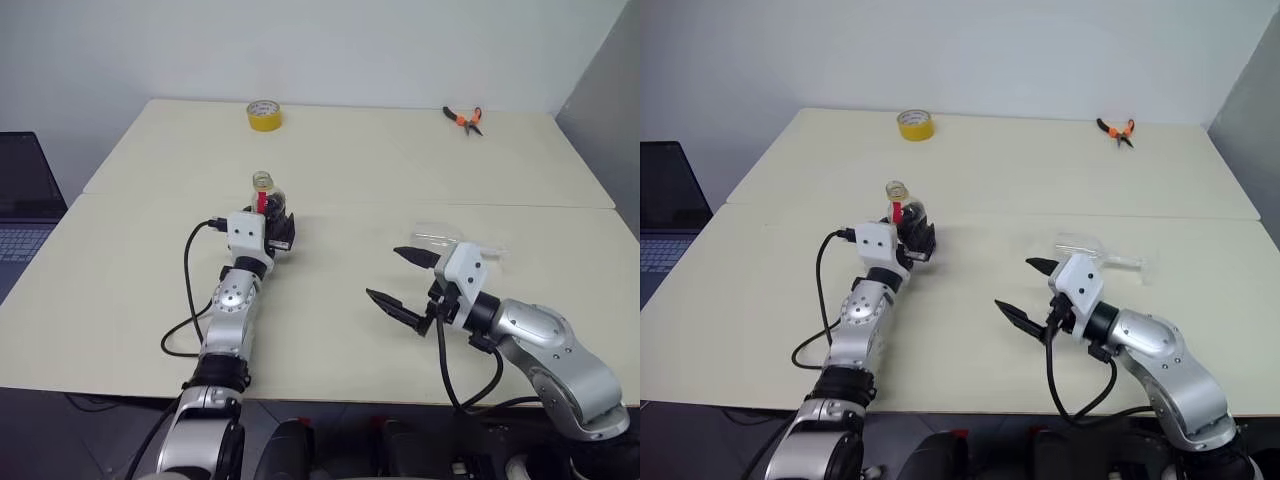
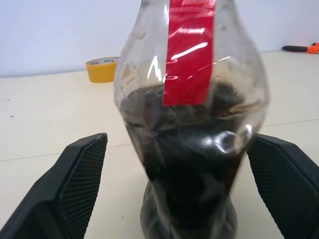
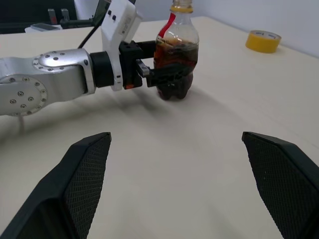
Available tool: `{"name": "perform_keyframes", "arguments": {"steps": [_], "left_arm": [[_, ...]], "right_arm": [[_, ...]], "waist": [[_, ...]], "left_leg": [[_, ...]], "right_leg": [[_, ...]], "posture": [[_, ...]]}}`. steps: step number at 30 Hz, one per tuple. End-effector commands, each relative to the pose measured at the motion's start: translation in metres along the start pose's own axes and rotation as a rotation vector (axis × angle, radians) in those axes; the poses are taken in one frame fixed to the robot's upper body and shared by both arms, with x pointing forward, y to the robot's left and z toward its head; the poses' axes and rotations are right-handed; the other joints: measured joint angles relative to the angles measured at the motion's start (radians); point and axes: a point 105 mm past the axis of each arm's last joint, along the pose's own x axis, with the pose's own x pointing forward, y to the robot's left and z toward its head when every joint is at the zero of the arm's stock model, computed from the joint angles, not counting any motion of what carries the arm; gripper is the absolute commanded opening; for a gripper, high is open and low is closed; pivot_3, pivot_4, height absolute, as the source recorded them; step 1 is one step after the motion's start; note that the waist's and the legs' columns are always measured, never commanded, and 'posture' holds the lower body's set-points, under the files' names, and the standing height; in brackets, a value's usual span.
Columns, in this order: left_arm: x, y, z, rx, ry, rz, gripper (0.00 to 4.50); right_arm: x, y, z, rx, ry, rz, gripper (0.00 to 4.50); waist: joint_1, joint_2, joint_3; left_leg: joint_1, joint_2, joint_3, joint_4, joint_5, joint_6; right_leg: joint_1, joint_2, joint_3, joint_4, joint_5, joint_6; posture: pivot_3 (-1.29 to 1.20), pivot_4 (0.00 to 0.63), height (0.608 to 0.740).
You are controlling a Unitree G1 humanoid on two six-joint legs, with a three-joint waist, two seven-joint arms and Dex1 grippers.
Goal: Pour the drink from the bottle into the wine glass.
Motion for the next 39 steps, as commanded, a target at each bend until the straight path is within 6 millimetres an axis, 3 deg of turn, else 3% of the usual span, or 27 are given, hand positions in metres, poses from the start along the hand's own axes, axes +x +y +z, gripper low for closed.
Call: {"name": "perform_keyframes", "arguments": {"steps": [1,4,8,10,13,16,25,33,39], "left_arm": [[-0.011,-0.002,0.014,0.006,-0.030,-0.021,4.44],[-0.026,-0.001,0.013,0.010,-0.009,-0.028,4.44],[-0.073,0.002,0.008,0.103,0.050,-0.107,4.44],[-0.084,-0.008,0.010,0.148,0.049,-0.192,4.44],[-0.096,-0.041,0.020,0.121,0.017,-0.415,4.44],[-0.097,-0.064,0.029,0.068,0.008,-0.586,4.44],[-0.069,-0.086,0.056,0.048,-0.032,-0.857,4.44],[-0.064,-0.113,0.076,0.073,-0.088,-1.060,4.44],[-0.064,-0.120,0.076,0.068,-0.103,-1.106,4.44]], "right_arm": [[-0.008,0.002,0.013,-0.053,-0.039,-0.019,4.50],[-0.013,0.000,0.009,-0.070,-0.021,-0.050,4.50],[-0.024,-0.010,0.008,-0.122,-0.011,-0.148,4.50],[-0.029,-0.023,0.006,-0.191,0.004,-0.246,4.50],[-0.035,-0.046,0.000,-0.294,0.047,-0.399,4.50],[-0.040,-0.053,-0.013,-0.347,0.127,-0.445,4.50],[-0.060,-0.093,-0.046,-0.607,0.468,-0.574,4.50],[-0.054,-0.118,-0.061,-0.891,0.627,-0.542,4.50],[-0.045,-0.130,-0.070,-0.998,0.658,-0.545,4.50]], "waist": [[0.000,0.000,0.000],[0.000,0.000,0.000],[-0.010,0.000,-0.001],[-0.008,0.000,-0.001],[0.007,0.000,-0.001],[0.011,0.000,-0.001],[0.000,0.001,-0.001],[-0.003,0.001,-0.001],[-0.003,0.001,-0.001]], "left_leg": [[0.000,0.000,0.000,0.000,0.000,0.000],[0.000,0.000,-0.001,0.000,0.000,0.000],[0.001,0.001,0.001,-0.001,0.000,0.000],[0.002,0.001,0.002,-0.002,0.000,0.000],[0.002,0.001,0.000,-0.001,0.000,0.000],[0.002,-0.001,-0.001,-0.001,0.000,0.000],[0.002,0.000,0.001,-0.001,0.000,0.000],[0.002,0.000,0.002,-0.001,0.000,0.000],[0.002,0.000,0.002,-0.001,0.000,0.000]], "right_leg": [[0.000,0.000,0.000,0.000,0.000,0.000],[0.000,0.000,-0.001,0.001,0.000,0.000],[0.000,0.000,0.001,0.000,0.000,0.000],[0.000,0.000,0.002,0.000,0.000,0.000],[0.001,0.000,-0.001,0.000,0.000,0.000],[0.003,-0.001,-0.001,-0.001,0.000,0.000],[0.001,0.001,0.000,0.000,0.000,-0.001],[0.001,0.001,0.002,0.000,-0.001,-0.001],[0.000,0.001,0.002,0.000,-0.001,-0.001]], "posture": [[0.00,0.150,0.740],[0.00,0.150,0.740],[0.00,0.150,0.740],[0.00,0.150,0.740],[0.00,0.150,0.740],[0.00,0.150,0.740],[0.00,0.150,0.740],[0.00,0.150,0.740],[0.00,0.150,0.740]]}}
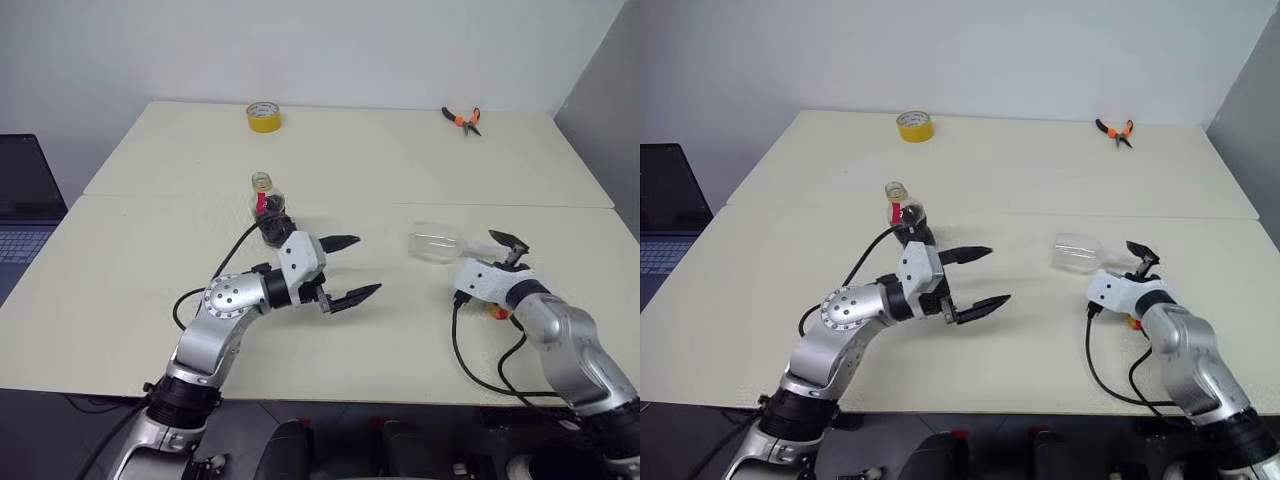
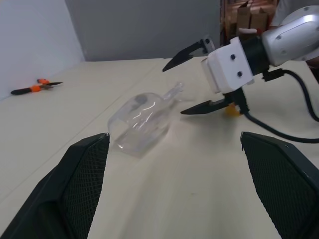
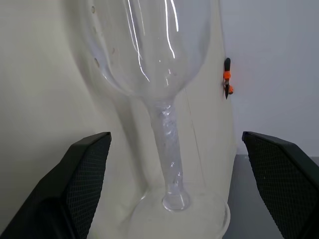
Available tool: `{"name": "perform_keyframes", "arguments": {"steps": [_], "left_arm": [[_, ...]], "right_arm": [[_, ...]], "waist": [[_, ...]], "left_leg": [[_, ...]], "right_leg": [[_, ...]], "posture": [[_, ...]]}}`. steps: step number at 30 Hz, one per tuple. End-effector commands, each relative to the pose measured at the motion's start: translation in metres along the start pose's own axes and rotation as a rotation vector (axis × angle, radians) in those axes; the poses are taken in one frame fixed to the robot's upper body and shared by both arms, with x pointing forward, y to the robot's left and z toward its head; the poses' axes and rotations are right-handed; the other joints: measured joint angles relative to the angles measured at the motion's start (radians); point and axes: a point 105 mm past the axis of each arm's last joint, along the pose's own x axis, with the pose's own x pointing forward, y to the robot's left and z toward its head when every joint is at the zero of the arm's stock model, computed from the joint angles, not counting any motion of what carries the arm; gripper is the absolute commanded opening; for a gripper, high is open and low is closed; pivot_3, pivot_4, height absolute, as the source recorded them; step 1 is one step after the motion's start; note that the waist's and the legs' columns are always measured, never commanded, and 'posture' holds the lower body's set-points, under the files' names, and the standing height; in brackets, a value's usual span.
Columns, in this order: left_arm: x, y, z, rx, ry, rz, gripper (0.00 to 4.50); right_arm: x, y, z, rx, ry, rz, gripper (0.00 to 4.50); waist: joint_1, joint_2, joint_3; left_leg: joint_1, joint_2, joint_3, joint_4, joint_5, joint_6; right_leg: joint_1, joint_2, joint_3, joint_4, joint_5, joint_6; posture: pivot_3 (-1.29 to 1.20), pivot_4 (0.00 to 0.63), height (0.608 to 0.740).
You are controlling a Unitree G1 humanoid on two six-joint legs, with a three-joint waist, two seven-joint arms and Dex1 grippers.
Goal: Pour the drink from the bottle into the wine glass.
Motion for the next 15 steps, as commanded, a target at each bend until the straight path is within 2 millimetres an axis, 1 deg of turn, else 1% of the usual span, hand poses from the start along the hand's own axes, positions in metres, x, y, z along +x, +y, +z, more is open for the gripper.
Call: {"name": "perform_keyframes", "arguments": {"steps": [1,4,7,8,13,14,15], "left_arm": [[0.003,-0.004,0.005,0.014,-0.030,-0.032,4.44],[0.003,-0.005,0.000,0.010,-0.028,-0.033,4.44],[0.004,-0.004,-0.001,0.010,-0.031,-0.028,4.50],[0.004,-0.003,-0.001,0.008,-0.032,-0.026,4.50],[0.003,-0.001,0.003,-0.030,-0.059,-0.007,4.50],[0.002,-0.001,0.003,-0.034,-0.059,-0.004,4.50],[-0.001,0.000,0.002,-0.030,-0.049,0.006,4.50]], "right_arm": [[0.009,-0.009,0.002,-0.079,-0.007,-0.064,4.50],[0.020,-0.008,-0.002,-0.118,0.012,-0.083,4.50],[0.031,-0.010,-0.004,-0.133,0.031,-0.111,3.88],[0.034,-0.011,-0.003,-0.131,0.032,-0.116,3.59],[0.039,-0.011,0.000,-0.143,0.036,-0.145,1.72],[0.038,-0.013,-0.001,-0.138,0.041,-0.159,1.39],[0.036,-0.022,0.003,-0.120,0.037,-0.207,1.02]], "waist": [[0.000,0.000,0.000],[-0.002,0.000,0.000],[-0.003,0.000,0.000],[-0.003,0.000,0.000],[-0.003,0.000,0.000],[-0.003,0.000,0.000],[-0.004,0.000,0.000]], "left_leg": [[0.000,0.000,0.000,0.000,0.000,0.000],[0.000,0.000,0.001,0.000,0.000,0.000],[0.000,0.000,0.001,0.000,0.000,0.000],[0.000,0.000,0.001,0.000,0.000,0.000],[0.000,0.000,0.001,0.001,0.000,0.000],[0.000,0.000,0.001,0.001,0.000,0.000],[0.000,0.000,0.001,0.001,0.000,0.000]], "right_leg": [[0.000,0.000,0.000,0.000,0.000,0.000],[0.000,0.000,0.000,0.001,0.000,0.000],[0.000,0.000,0.000,0.001,0.000,0.000],[0.000,0.000,0.000,0.001,0.000,0.000],[0.000,0.000,0.001,0.001,0.000,0.000],[0.000,0.000,0.001,0.001,0.000,0.000],[0.000,0.000,0.001,0.001,0.000,0.000]], "posture": [[0.00,0.150,0.740],[0.00,0.150,0.740],[0.00,0.150,0.740],[0.00,0.150,0.740],[0.00,0.150,0.740],[0.00,0.150,0.740],[0.00,0.150,0.740]]}}
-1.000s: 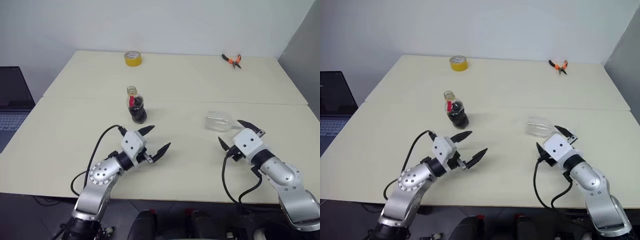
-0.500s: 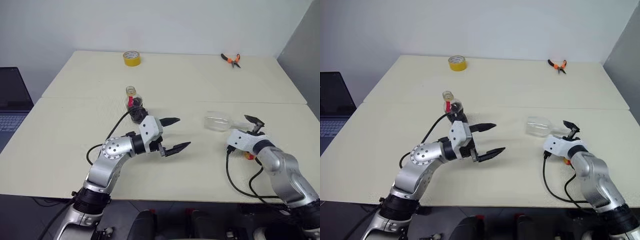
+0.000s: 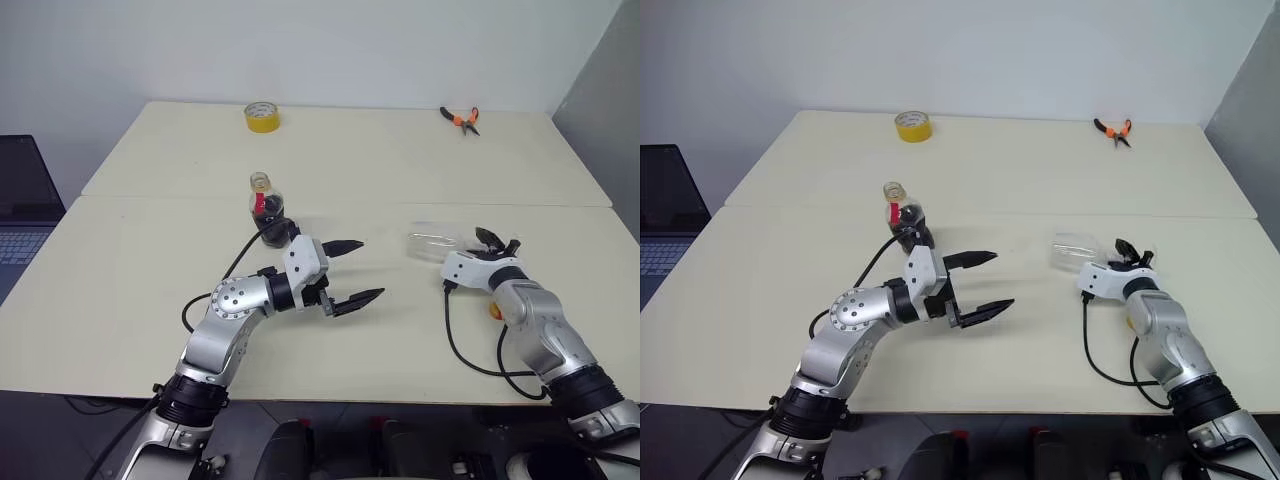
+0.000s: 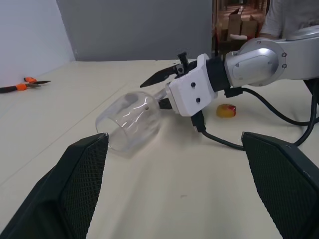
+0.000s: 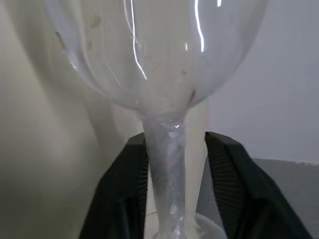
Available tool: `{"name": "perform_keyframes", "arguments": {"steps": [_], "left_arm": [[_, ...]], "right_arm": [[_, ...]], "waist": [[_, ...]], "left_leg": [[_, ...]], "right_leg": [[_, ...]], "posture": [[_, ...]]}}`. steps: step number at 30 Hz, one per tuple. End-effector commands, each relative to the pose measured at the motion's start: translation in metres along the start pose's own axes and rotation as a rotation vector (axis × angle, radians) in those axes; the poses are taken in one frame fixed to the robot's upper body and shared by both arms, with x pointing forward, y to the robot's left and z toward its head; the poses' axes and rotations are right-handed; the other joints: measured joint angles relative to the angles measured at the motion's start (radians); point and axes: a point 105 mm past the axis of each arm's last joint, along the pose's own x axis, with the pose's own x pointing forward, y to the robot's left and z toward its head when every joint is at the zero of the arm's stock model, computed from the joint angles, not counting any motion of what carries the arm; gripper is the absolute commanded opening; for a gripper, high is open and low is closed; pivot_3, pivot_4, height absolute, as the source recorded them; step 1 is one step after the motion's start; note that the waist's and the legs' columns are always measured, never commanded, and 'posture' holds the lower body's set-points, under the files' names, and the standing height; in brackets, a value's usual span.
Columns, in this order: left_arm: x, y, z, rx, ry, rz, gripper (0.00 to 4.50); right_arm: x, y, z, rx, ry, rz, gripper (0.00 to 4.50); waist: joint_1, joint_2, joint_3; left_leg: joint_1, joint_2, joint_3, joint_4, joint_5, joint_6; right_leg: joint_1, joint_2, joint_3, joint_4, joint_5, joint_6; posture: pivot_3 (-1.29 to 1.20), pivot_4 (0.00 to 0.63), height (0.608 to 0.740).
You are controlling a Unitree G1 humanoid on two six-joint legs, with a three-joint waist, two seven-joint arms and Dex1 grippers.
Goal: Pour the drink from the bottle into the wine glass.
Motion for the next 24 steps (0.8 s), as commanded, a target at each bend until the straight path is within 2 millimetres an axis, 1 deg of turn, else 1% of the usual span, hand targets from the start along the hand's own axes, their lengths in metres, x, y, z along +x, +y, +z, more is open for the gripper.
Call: {"name": "perform_keyframes", "arguments": {"steps": [1,2,3,6,8,9,11,13,15,18,20,24], "left_arm": [[-0.006,0.001,0.010,0.021,-0.027,0.023,4.50],[-0.008,0.001,0.009,0.020,-0.019,0.036,4.50],[-0.011,0.002,0.008,0.021,-0.012,0.046,4.50],[-0.016,0.003,0.005,0.007,-0.007,0.070,4.50],[-0.021,0.004,0.002,0.007,0.006,0.079,4.50],[-0.023,0.005,0.001,0.006,0.010,0.081,4.50],[-0.026,0.005,-0.001,0.000,0.020,0.082,4.50],[-0.040,0.003,-0.008,-0.088,0.051,0.065,4.50],[-0.050,0.002,-0.007,-0.122,0.052,0.054,4.50],[-0.061,0.002,-0.006,-0.131,0.077,0.050,4.50],[-0.069,0.000,-0.002,-0.136,0.087,0.036,4.50],[-0.079,-0.001,0.003,-0.144,0.107,0.028,4.50]], "right_arm": [[-0.003,-0.034,0.008,0.032,-0.007,-0.162,0.66],[-0.006,-0.042,0.011,0.054,-0.011,-0.203,0.32],[-0.008,-0.049,0.015,0.074,-0.018,-0.231,0.16],[-0.015,-0.062,0.026,0.144,-0.052,-0.272,0.16],[-0.019,-0.062,0.034,0.264,-0.089,-0.255,0.16],[-0.020,-0.061,0.038,0.301,-0.104,-0.243,0.16],[-0.022,-0.056,0.049,0.460,-0.157,-0.216,0.16],[-0.027,-0.046,0.083,0.841,-0.343,-0.128,0.16],[-0.033,-0.044,0.101,1.063,-0.467,-0.077,0.16],[-0.037,-0.035,0.119,1.214,-0.586,0.027,0.16],[-0.034,-0.031,0.131,1.303,-0.654,0.076,0.16],[-0.028,-0.022,0.153,1.362,-0.744,0.165,0.16]], "waist": [[-0.002,0.000,0.000],[-0.003,0.000,0.000],[-0.004,0.000,0.000],[-0.004,0.000,0.000],[-0.004,0.000,0.000],[-0.003,0.000,0.000],[-0.003,0.000,0.000],[-0.004,0.000,0.000],[-0.019,0.001,0.001],[-0.021,0.002,0.002],[-0.020,0.002,0.002],[-0.021,0.002,0.002]], "left_leg": [[0.000,0.000,0.000,0.000,0.000,0.000],[0.000,0.000,0.000,0.000,0.000,0.000],[0.000,0.000,0.000,0.000,0.000,0.000],[0.000,0.000,0.000,0.000,0.000,0.000],[0.000,0.000,0.000,0.000,0.000,0.000],[0.000,0.000,0.000,0.000,0.000,0.000],[0.000,0.000,-0.001,0.000,0.000,0.000],[0.000,0.000,0.000,0.000,0.000,0.001],[0.000,0.002,-0.001,-0.001,0.000,0.001],[0.000,0.001,-0.001,-0.001,0.000,0.001],[0.000,0.000,-0.002,0.000,-0.001,0.001],[0.001,0.001,-0.002,-0.001,-0.001,0.001]], "right_leg": [[0.000,0.000,0.000,0.000,0.000,0.000],[0.000,0.000,0.000,0.000,0.000,0.000],[-0.001,0.000,0.001,0.001,0.000,0.000],[-0.001,0.000,0.001,0.001,0.000,0.000],[-0.001,0.000,0.000,0.002,0.000,0.000],[-0.001,0.000,0.000,0.001,0.000,0.000],[-0.001,0.000,0.000,0.001,0.000,0.000],[-0.001,0.000,0.000,0.001,0.000,0.000],[-0.001,0.001,-0.001,0.001,0.000,0.000],[-0.001,0.000,-0.001,0.002,0.000,-0.001],[0.000,0.000,-0.001,0.001,0.000,-0.001],[-0.001,0.000,-0.002,0.002,0.000,-0.001]], "posture": [[0.00,0.150,0.740],[0.00,0.150,0.740],[0.00,0.150,0.740],[0.00,0.150,0.740],[0.00,0.150,0.740],[0.00,0.150,0.740],[0.00,0.150,0.740],[0.00,0.150,0.740],[0.00,0.150,0.740],[0.00,0.150,0.740],[0.00,0.150,0.740],[0.00,0.150,0.740]]}}
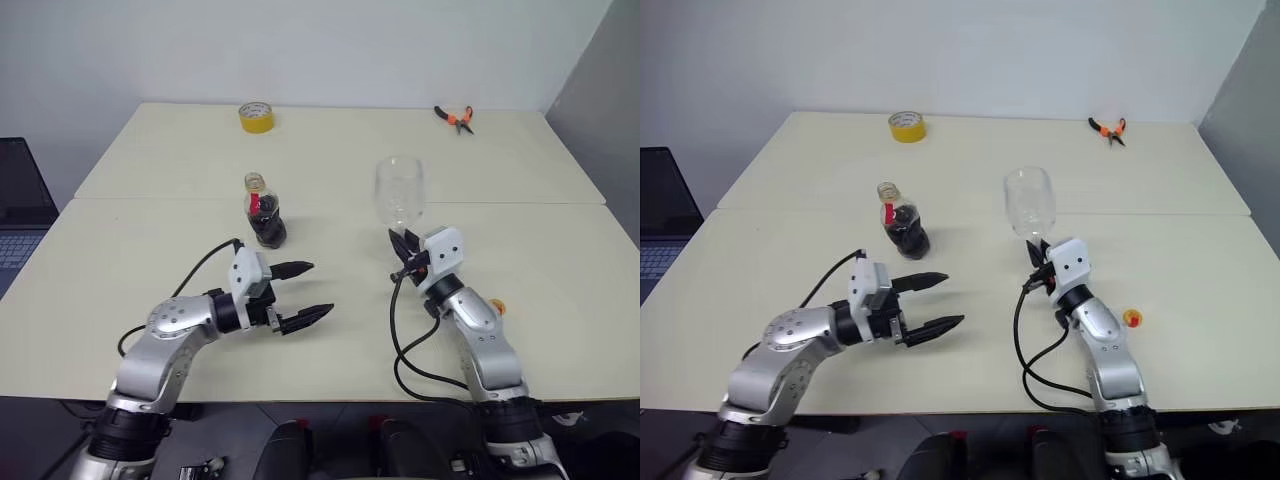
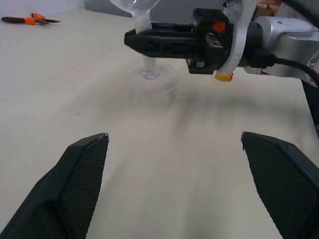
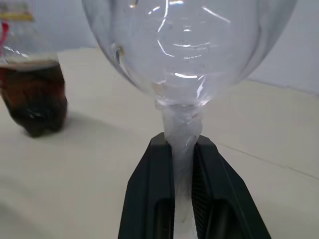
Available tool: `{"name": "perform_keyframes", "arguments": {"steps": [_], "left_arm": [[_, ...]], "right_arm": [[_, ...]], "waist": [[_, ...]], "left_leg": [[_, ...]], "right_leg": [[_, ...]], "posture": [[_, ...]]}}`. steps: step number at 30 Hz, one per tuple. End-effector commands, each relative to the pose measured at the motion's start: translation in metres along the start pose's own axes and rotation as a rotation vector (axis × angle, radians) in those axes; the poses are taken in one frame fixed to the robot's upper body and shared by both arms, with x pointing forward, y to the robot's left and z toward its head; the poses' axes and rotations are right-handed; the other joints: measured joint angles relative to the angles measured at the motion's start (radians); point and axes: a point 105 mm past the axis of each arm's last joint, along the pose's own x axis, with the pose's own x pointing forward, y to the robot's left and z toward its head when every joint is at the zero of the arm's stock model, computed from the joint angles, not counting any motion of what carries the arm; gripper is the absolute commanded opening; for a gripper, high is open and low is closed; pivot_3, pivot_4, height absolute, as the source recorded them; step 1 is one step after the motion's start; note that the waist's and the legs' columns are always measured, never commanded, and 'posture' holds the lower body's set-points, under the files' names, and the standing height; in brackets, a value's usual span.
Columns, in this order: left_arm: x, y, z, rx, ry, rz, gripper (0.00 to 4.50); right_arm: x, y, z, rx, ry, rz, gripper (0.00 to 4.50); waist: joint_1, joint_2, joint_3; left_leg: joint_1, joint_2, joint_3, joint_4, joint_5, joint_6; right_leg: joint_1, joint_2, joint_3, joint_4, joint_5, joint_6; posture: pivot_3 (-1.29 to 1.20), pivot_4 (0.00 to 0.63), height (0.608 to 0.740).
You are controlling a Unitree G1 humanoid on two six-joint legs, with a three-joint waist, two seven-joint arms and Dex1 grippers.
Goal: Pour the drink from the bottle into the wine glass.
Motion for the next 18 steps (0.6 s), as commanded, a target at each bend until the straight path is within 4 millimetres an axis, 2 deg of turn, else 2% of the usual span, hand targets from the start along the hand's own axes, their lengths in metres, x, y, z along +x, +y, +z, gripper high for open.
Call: {"name": "perform_keyframes", "arguments": {"steps": [1,7,15,17,18], "left_arm": [[-0.007,-0.004,0.014,0.026,-0.022,-0.021,4.50],[-0.017,0.004,0.020,0.043,-0.015,0.034,4.50],[-0.015,0.004,0.021,0.062,-0.023,0.038,4.50],[-0.014,0.005,0.020,0.063,-0.021,0.036,4.50],[-0.013,0.005,0.019,0.065,-0.020,0.034,4.50]], "right_arm": [[0.010,0.014,0.009,0.052,-0.089,0.087,0.16],[0.026,0.038,-0.012,0.115,-0.079,0.180,0.16],[0.016,0.044,-0.037,0.083,-0.018,0.231,0.16],[0.013,0.043,-0.040,0.074,-0.008,0.235,0.89],[0.012,0.043,-0.040,0.071,-0.005,0.237,1.08]], "waist": [[0.001,0.000,0.000],[-0.001,0.000,0.000],[0.000,0.000,0.000],[0.000,0.000,0.000],[0.000,0.000,0.000]], "left_leg": [[0.000,0.000,0.000,0.000,0.000,0.000],[0.000,0.000,0.000,0.000,0.000,0.000],[0.000,0.000,0.000,0.000,0.000,0.000],[0.000,0.000,0.000,0.000,0.000,0.000],[0.000,0.000,0.000,0.000,0.000,0.000]], "right_leg": [[0.000,0.000,0.000,0.000,0.000,0.000],[-0.001,0.000,0.000,0.000,0.000,0.000],[-0.001,0.000,0.000,0.001,0.000,0.000],[-0.001,0.000,0.000,0.001,0.000,0.000],[0.000,0.000,0.000,0.001,0.000,0.000]], "posture": [[0.00,0.150,0.740],[0.00,0.150,0.740],[0.00,0.150,0.740],[0.00,0.150,0.740],[0.00,0.150,0.740]]}}
